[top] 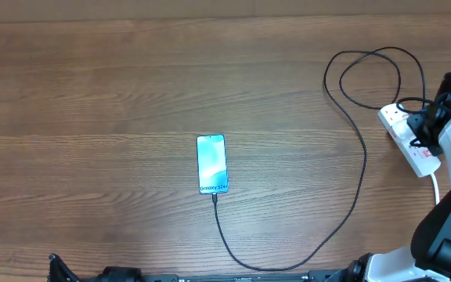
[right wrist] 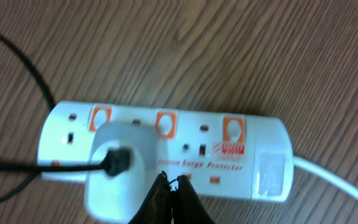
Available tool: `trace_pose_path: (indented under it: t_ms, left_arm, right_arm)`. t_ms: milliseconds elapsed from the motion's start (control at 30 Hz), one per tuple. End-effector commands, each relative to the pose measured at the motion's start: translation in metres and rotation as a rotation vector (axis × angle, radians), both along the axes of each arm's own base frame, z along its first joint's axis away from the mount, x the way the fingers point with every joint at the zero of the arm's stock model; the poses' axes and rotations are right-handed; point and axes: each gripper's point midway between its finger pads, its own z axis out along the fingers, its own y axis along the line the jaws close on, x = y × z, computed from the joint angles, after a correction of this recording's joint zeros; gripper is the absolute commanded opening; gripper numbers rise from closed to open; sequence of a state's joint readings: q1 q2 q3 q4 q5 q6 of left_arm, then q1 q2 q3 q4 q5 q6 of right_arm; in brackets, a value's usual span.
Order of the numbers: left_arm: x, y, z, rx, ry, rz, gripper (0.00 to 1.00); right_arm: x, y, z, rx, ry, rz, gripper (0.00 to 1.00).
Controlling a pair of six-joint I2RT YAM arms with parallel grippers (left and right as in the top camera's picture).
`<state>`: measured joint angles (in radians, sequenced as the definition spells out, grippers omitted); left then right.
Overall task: Plug charger to phone and switch on socket
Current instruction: 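Move the right gripper to the power strip and press its switch, then hold the right gripper on the power strip switch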
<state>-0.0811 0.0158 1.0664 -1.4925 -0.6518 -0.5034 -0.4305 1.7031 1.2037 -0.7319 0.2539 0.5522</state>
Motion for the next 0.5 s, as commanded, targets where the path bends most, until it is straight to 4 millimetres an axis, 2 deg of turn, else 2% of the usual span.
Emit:
trace_pose_path:
  t_ms: [0, 300, 467]
  left_arm:
    - [-0.005, 0.002, 0.001, -0.007, -0.024, 0.039, 1.00]
    - [-0.005, 0.002, 0.001, -0.008, -0.024, 0.037, 1.00]
    - [-0.005, 0.002, 0.001, -0.008, -0.024, 0.037, 1.00]
  right_arm:
    - [0.000, -0.019, -0.002, -0.040, 0.015, 0.004, 0.04]
    - [0.017, -0.018, -0.027, -0.005, 0.011, 0.081, 0.04]
    - [0.024, -0.022, -0.024, -0.022, -0.018, 0.082, 0.04]
